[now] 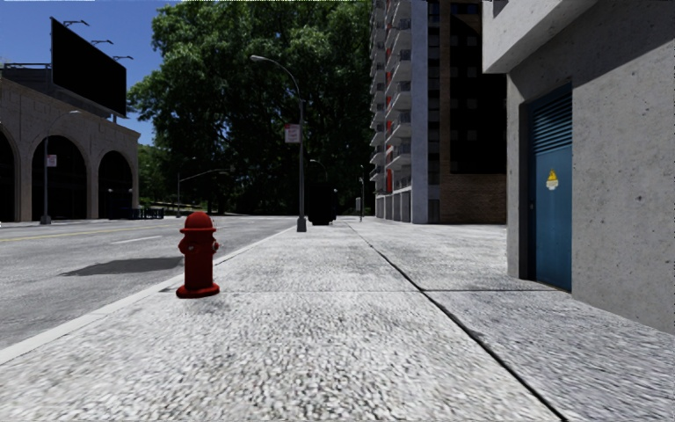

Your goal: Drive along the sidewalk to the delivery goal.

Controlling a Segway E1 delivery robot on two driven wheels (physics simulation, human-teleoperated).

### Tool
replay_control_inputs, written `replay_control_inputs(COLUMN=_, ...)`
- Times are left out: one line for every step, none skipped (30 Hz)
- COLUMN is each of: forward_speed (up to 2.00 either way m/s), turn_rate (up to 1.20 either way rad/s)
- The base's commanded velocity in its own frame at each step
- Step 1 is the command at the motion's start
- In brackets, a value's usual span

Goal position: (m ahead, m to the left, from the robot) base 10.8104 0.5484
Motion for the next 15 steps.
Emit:
replay_control_inputs(forward_speed=2.0, turn_rate=0.26)
replay_control_inputs(forward_speed=2.0, turn_rate=0.27)
replay_control_inputs(forward_speed=2.0, turn_rate=0.27)
replay_control_inputs(forward_speed=2.0, turn_rate=0.27)
replay_control_inputs(forward_speed=2.0, turn_rate=0.27)
replay_control_inputs(forward_speed=2.0, turn_rate=0.27)
replay_control_inputs(forward_speed=2.0, turn_rate=0.27)
replay_control_inputs(forward_speed=2.0, turn_rate=0.23)
replay_control_inputs(forward_speed=2.0, turn_rate=0.12)
replay_control_inputs(forward_speed=2.0, turn_rate=0.12)
replay_control_inputs(forward_speed=2.0, turn_rate=0.01)
replay_control_inputs(forward_speed=2.0, turn_rate=0.0)
replay_control_inputs(forward_speed=2.0, turn_rate=0.0)
replay_control_inputs(forward_speed=2.0, turn_rate=0.0)
replay_control_inputs(forward_speed=2.0, turn_rate=0.0)
